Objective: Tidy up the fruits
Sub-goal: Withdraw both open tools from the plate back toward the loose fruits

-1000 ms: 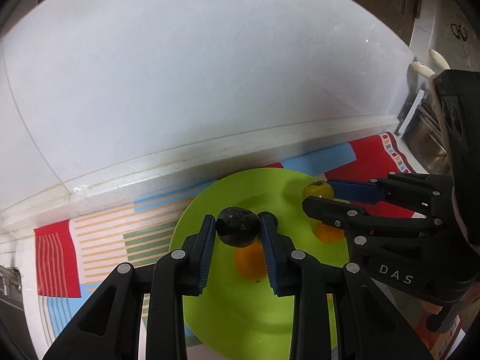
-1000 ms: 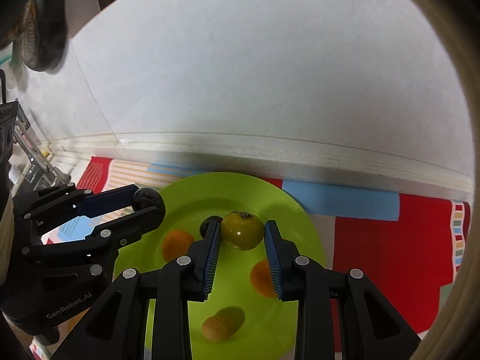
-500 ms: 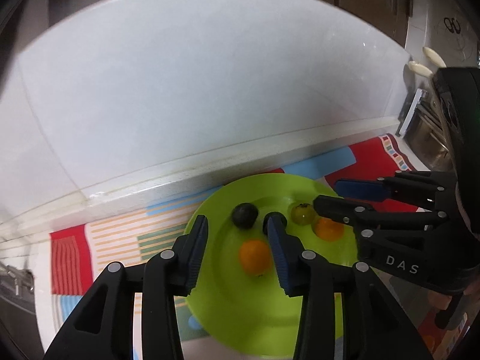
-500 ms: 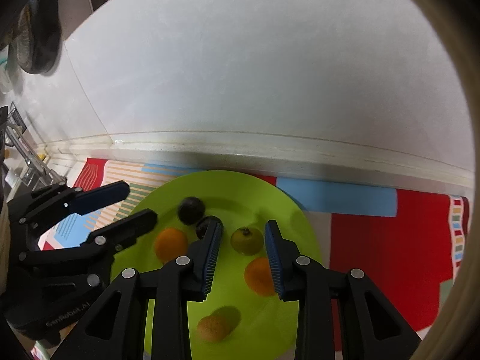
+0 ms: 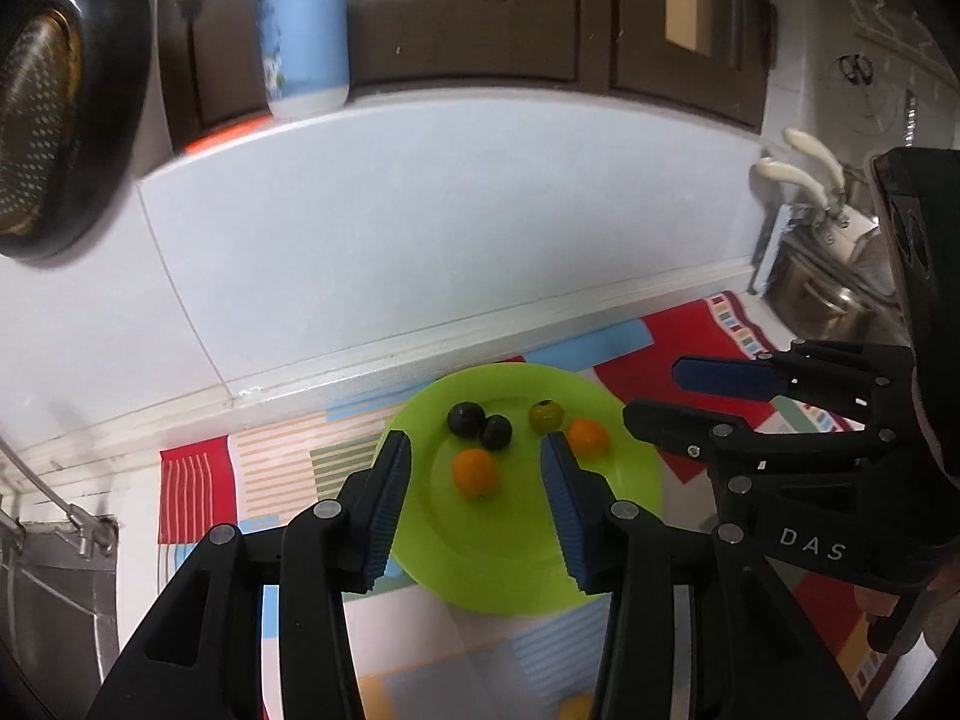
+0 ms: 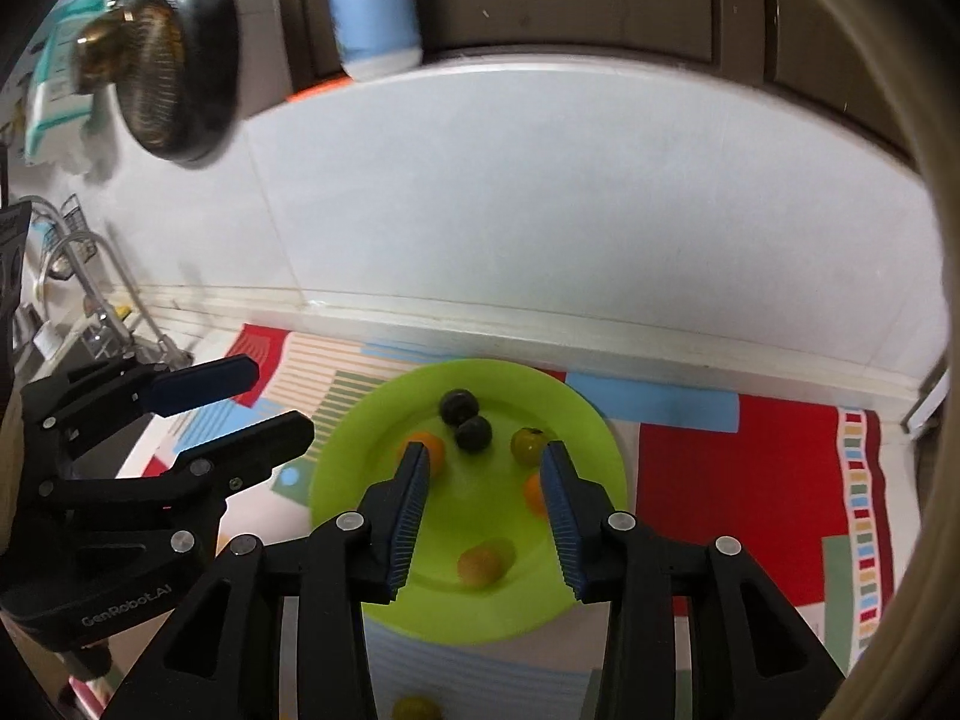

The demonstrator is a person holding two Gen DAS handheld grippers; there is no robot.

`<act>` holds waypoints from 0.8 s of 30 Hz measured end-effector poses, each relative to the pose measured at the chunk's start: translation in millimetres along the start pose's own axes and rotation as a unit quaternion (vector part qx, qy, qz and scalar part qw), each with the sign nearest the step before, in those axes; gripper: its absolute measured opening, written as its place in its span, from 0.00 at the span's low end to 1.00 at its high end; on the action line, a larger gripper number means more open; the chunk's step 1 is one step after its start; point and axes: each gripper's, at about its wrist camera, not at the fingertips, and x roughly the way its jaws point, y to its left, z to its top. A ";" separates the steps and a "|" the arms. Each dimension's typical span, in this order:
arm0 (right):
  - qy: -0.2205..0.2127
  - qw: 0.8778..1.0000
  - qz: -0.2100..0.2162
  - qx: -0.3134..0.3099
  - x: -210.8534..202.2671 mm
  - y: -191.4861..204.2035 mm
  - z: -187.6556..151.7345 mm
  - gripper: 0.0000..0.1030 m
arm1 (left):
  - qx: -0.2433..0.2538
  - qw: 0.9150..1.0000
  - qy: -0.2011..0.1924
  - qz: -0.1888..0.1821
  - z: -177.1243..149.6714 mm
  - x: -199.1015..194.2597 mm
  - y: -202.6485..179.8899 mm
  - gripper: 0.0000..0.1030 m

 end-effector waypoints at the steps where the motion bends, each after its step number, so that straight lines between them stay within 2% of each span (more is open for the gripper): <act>1: -0.001 1.000 0.001 0.000 -5.4 1.9 -1.5 0.38 | 0.001 1.000 -0.003 0.000 -1.8 -6.0 -1.3 0.45; 6: -0.009 1.000 0.001 -0.004 -27.8 10.1 -13.8 0.38 | 0.003 1.000 -0.008 0.001 -12.8 -27.8 -7.0 0.46; 14: -0.018 1.000 -0.024 -0.001 -59.7 18.3 -40.8 0.38 | 0.007 1.000 -0.020 -0.004 -33.5 -60.7 -18.2 0.49; 24: -0.034 0.995 -0.075 0.062 -107.0 19.8 -83.1 0.38 | 0.019 0.999 -0.049 0.002 -63.0 -102.6 -29.8 0.52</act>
